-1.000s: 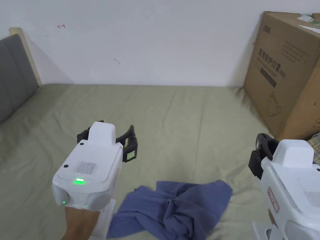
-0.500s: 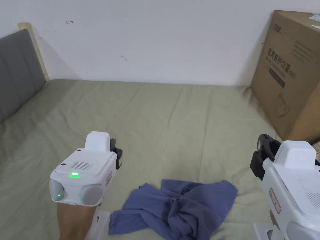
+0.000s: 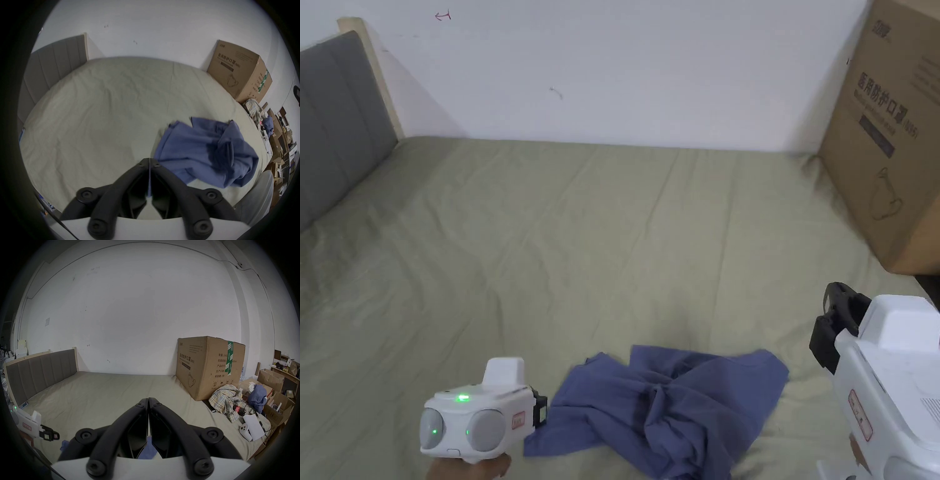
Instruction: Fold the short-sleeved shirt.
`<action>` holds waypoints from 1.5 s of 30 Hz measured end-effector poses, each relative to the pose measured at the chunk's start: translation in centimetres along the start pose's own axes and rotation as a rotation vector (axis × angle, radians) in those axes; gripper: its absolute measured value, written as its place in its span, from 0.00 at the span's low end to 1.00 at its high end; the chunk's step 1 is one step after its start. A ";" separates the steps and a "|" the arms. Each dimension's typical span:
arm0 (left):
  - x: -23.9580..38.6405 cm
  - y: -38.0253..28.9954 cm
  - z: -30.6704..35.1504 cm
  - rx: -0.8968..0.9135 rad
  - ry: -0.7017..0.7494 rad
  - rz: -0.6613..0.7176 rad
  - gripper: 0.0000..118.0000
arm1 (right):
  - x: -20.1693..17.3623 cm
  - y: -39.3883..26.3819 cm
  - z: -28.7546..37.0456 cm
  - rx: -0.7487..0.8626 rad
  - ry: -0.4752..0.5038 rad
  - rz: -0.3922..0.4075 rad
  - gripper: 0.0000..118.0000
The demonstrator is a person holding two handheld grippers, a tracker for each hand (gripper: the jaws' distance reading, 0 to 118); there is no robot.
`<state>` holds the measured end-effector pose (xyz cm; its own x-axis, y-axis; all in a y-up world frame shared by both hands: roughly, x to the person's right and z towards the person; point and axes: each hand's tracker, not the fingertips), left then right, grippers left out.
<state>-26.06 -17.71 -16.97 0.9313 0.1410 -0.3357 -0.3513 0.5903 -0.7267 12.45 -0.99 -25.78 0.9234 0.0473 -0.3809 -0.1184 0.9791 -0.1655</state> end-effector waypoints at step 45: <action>2.0 0.4 0.8 0.016 -0.071 -0.029 0.03 | 2.9 -17.5 -25.4 -0.833 0.114 -0.007 0.29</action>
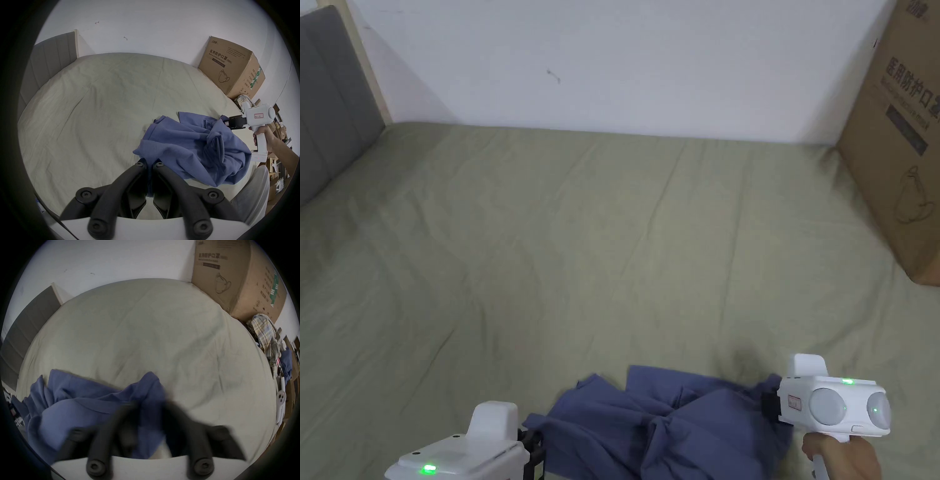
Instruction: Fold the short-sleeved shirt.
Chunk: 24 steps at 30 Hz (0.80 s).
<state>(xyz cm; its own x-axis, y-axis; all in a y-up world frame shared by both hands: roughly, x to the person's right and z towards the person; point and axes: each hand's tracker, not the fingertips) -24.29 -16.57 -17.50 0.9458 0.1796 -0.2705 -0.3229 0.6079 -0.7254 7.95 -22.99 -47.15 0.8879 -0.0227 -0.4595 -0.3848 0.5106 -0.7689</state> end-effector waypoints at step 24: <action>-4.1 20.9 12.0 0.434 -0.058 0.124 0.02 | 4.1 11.6 27.7 0.551 -0.038 0.008 0.04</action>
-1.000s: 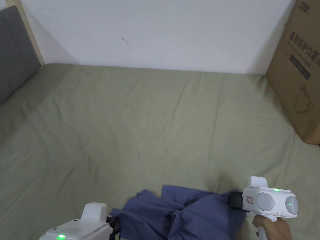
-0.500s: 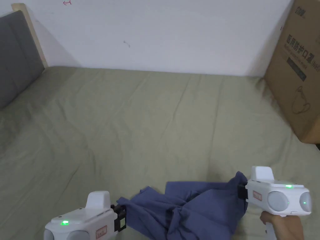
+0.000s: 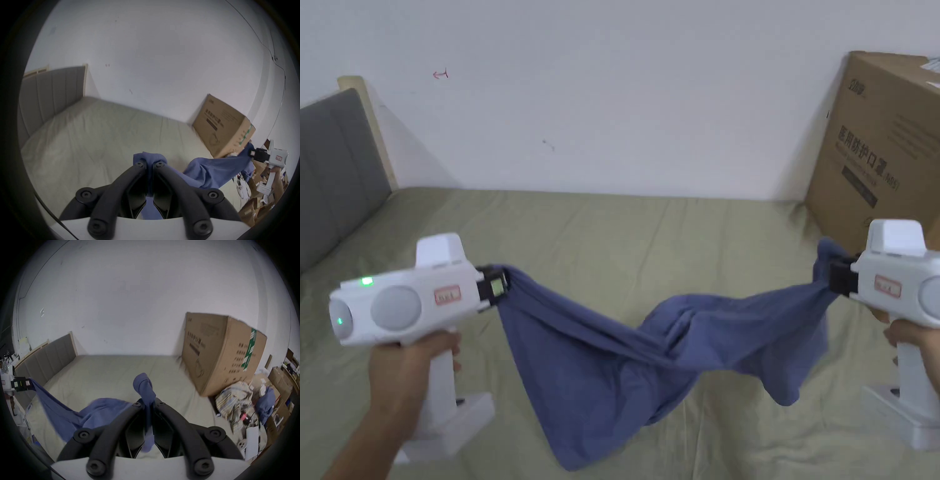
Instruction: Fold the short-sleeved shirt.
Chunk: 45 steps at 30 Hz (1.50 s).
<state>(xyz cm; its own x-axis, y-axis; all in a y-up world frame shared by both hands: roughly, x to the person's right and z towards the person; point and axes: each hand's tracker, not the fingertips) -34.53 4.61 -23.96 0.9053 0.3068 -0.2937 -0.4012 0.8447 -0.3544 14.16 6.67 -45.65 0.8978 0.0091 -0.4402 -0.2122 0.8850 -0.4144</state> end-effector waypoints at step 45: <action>-3.8 11.3 -22.4 0.047 0.313 -0.278 0.02 | -2.2 5.7 -20.5 0.181 -0.221 -0.017 0.04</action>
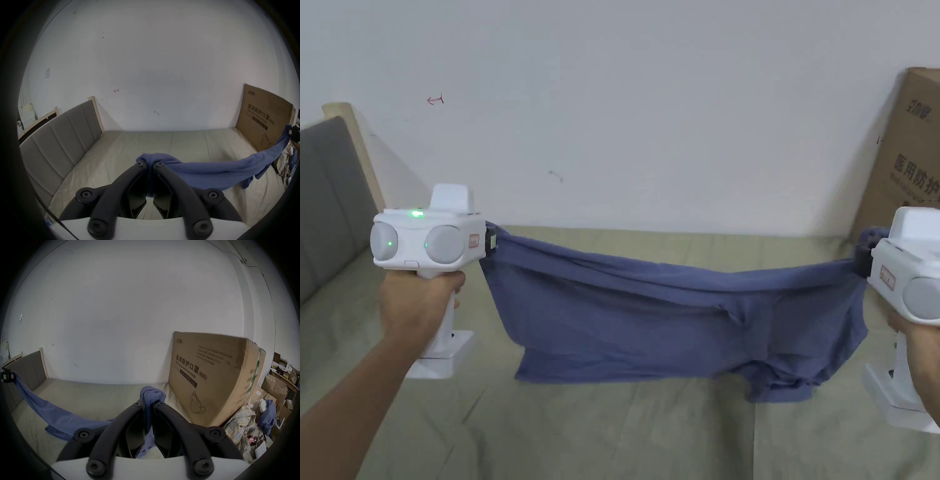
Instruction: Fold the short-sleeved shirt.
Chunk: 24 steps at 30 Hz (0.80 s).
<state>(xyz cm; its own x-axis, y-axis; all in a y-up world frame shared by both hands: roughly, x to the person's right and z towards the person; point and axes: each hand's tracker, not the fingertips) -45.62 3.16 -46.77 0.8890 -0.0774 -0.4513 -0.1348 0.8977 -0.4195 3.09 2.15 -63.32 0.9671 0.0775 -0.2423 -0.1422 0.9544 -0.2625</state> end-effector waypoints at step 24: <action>-3.1 -26.6 18.3 -0.272 -0.037 0.079 0.02 | 4.3 -21.4 21.1 -0.251 0.052 -0.097 0.04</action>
<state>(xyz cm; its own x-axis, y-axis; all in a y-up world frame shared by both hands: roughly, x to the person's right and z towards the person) -36.82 -12.54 -19.78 0.8859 0.0084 -0.4638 -0.3120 0.7505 -0.5825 14.74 -11.83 -39.06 0.9674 -0.0320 -0.2512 -0.1037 0.8548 -0.5085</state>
